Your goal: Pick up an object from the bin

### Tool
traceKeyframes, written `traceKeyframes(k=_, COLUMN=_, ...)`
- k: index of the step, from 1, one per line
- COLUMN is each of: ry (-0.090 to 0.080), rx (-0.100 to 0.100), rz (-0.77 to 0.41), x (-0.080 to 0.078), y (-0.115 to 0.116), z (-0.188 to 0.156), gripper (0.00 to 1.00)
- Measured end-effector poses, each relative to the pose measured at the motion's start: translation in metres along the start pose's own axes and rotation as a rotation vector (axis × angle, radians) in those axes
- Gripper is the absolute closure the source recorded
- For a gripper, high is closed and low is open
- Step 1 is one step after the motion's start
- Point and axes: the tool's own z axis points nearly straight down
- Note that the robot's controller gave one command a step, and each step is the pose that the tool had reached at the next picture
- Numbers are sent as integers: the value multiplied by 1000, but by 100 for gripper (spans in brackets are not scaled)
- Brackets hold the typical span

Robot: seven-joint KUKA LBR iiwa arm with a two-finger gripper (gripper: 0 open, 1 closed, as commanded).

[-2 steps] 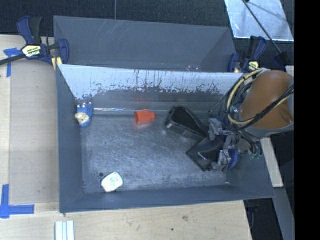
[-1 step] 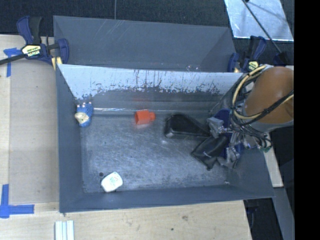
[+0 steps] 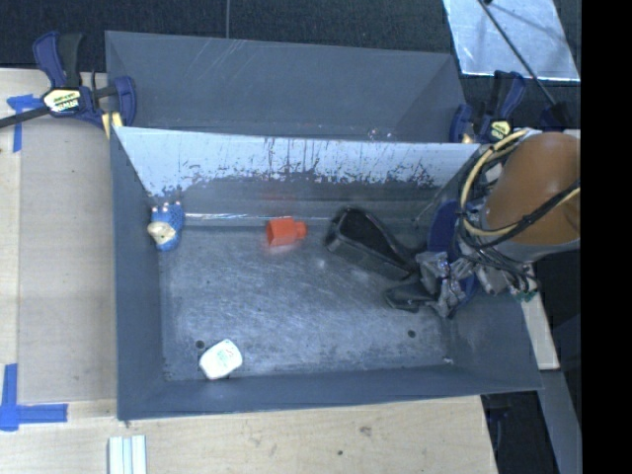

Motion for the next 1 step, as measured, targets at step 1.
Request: traceKeyframes(k=1, ry=-3, rx=9, rz=23, x=-8, y=11, z=-154, gripper=100)
